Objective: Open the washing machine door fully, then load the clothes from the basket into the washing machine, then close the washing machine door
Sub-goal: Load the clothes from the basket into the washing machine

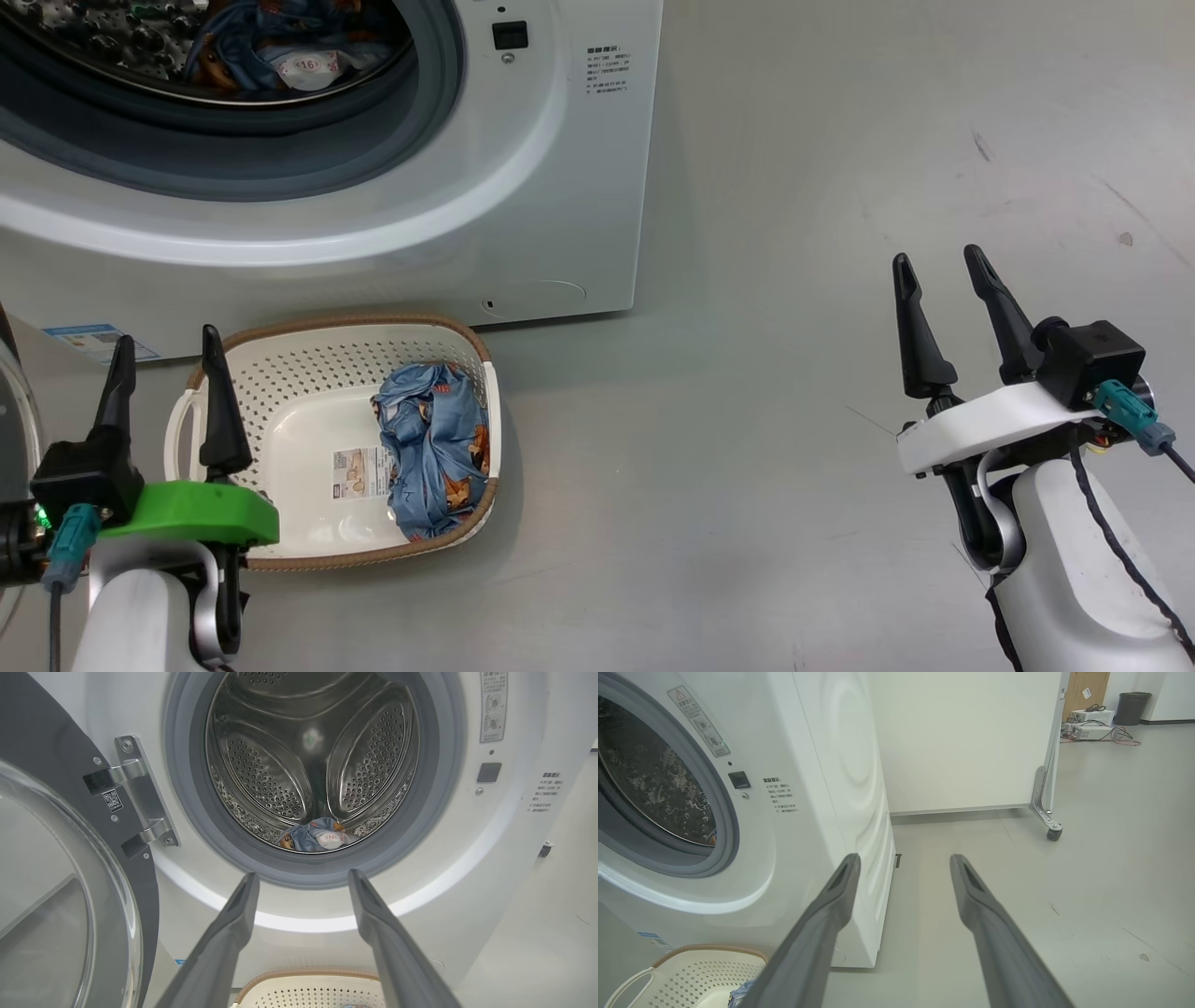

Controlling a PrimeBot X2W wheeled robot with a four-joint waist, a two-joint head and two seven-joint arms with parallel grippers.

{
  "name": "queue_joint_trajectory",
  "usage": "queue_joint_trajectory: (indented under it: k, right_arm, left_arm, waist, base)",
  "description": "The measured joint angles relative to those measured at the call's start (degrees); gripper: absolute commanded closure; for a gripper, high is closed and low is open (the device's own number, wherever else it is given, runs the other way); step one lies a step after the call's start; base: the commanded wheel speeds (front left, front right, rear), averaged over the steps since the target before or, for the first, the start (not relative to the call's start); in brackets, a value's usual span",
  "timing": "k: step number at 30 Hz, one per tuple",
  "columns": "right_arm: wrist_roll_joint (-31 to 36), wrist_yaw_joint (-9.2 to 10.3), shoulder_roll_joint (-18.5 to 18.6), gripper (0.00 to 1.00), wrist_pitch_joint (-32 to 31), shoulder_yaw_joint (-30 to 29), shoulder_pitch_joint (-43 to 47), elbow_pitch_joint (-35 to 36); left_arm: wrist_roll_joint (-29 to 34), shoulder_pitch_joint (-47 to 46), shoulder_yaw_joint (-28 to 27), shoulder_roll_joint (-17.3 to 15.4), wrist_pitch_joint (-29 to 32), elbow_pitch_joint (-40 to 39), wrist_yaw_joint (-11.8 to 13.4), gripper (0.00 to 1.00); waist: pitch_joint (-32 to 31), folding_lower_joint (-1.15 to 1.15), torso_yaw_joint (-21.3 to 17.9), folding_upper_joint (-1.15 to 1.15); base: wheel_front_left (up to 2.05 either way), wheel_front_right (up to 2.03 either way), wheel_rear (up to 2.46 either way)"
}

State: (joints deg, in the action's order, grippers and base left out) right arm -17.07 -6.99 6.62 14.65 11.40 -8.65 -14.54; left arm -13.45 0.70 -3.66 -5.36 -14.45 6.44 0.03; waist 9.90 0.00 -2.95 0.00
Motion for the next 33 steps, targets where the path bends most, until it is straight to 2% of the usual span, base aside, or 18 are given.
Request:
queue_joint_trajectory:
  k: [33]
  right_arm:
    - [1.07, 0.00, -1.11, 0.00, 0.00, -1.83, 2.21, 1.58]
  left_arm:
    - [1.35, 1.86, -1.40, 1.40, 0.00, -1.89, -2.04, 0.00]
  waist:
    - [1.44, 0.00, 0.35, 0.00]
  base:
    - [0.00, 0.00, 0.00]
